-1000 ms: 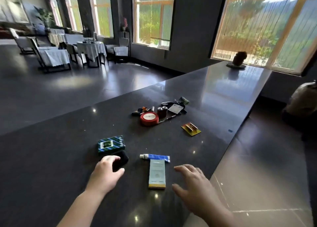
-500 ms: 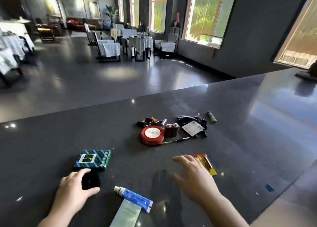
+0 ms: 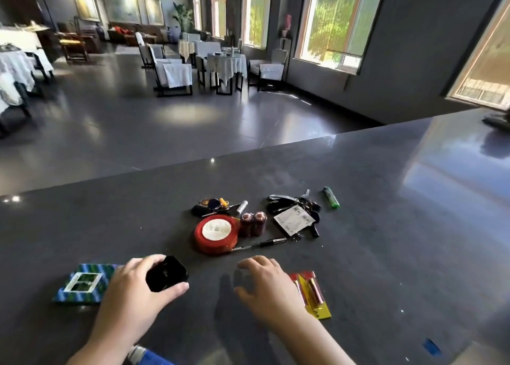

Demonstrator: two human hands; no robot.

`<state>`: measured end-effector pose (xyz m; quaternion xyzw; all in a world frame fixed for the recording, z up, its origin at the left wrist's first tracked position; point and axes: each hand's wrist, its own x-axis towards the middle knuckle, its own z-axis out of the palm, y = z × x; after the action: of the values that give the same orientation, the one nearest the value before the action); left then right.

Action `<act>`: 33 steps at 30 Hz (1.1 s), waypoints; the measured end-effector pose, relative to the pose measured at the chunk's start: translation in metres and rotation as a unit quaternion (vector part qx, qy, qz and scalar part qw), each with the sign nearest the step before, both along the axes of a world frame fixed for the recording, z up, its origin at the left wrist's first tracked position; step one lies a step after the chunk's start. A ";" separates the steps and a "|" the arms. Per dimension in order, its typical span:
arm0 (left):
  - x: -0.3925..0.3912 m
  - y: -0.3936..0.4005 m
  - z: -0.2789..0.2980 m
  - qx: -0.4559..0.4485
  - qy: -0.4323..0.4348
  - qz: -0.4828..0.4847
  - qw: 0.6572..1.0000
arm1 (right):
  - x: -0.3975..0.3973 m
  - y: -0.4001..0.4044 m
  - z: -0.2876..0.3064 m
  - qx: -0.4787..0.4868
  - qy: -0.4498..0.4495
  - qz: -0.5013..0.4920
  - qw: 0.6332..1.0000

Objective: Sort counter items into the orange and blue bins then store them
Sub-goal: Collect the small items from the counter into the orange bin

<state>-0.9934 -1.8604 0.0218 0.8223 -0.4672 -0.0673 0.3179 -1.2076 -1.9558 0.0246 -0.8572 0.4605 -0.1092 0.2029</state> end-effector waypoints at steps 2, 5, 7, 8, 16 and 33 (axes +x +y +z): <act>-0.009 -0.016 -0.007 0.020 -0.006 -0.019 1.000 | -0.007 -0.010 -0.008 0.003 -0.004 -0.019 1.000; -0.017 -0.031 -0.023 0.047 -0.008 -0.026 0.999 | -0.019 -0.028 -0.017 0.001 -0.011 -0.058 0.998; -0.020 -0.035 -0.035 0.076 0.000 -0.023 0.997 | -0.028 -0.045 -0.020 -0.017 -0.018 -0.098 0.995; -0.022 -0.035 -0.041 0.089 0.002 -0.019 0.996 | -0.032 -0.056 -0.021 -0.027 -0.021 -0.121 0.992; -0.027 -0.032 -0.052 0.089 -0.008 -0.004 0.996 | -0.035 -0.140 -0.030 -0.026 0.034 -0.206 0.978; -0.023 -0.021 -0.052 0.070 -0.030 -0.011 0.997 | -0.054 -0.113 -0.028 -0.113 0.018 -0.171 0.979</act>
<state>-1.0164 -1.8812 -0.0302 0.8391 -0.4796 -0.0785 0.2442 -1.2619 -2.0684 -0.0029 -0.7848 0.5890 -0.1777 0.0749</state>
